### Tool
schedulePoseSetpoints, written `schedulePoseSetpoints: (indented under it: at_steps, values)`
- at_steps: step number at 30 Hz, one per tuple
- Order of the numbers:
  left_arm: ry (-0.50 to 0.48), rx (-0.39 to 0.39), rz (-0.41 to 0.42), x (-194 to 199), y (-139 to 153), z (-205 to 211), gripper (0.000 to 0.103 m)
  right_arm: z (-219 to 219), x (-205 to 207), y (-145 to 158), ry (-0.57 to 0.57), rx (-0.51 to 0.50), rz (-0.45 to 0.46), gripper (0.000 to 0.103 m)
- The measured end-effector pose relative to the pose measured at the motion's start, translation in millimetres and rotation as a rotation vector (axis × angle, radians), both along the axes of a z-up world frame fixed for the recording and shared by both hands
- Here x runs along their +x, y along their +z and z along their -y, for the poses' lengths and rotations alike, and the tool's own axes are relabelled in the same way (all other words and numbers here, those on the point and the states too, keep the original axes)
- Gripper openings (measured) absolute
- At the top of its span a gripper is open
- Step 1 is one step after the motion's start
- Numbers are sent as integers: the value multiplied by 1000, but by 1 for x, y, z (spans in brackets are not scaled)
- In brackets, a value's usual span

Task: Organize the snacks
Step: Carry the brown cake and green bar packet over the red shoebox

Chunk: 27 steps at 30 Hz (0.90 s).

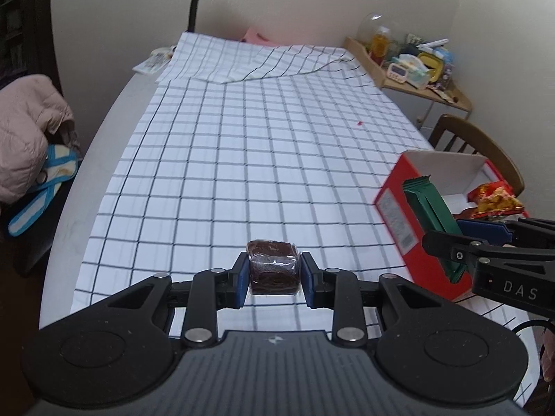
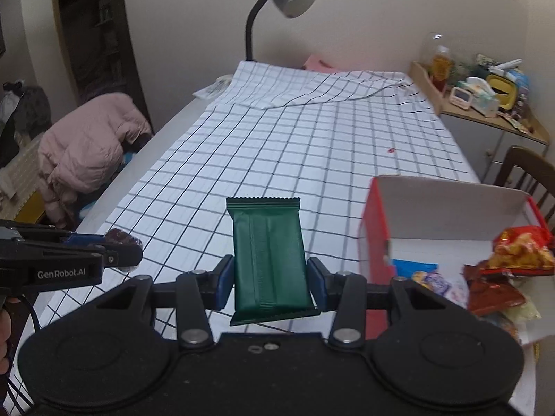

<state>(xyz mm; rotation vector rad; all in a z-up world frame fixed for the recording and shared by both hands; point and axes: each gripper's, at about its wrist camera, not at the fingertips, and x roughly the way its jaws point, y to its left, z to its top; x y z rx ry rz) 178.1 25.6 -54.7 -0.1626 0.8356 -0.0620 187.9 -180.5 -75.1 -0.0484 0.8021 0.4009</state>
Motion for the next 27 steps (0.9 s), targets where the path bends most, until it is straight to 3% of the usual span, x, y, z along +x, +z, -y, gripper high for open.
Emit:
schedulePoseSetpoints:
  at_steps: [15, 27]
  values:
    - [-11, 28, 68, 5, 41, 111, 30, 109, -4, 25, -36, 39, 38, 44]
    - [-48, 72, 63, 30, 43, 203, 30, 189, 5, 20, -63, 26, 50, 44]
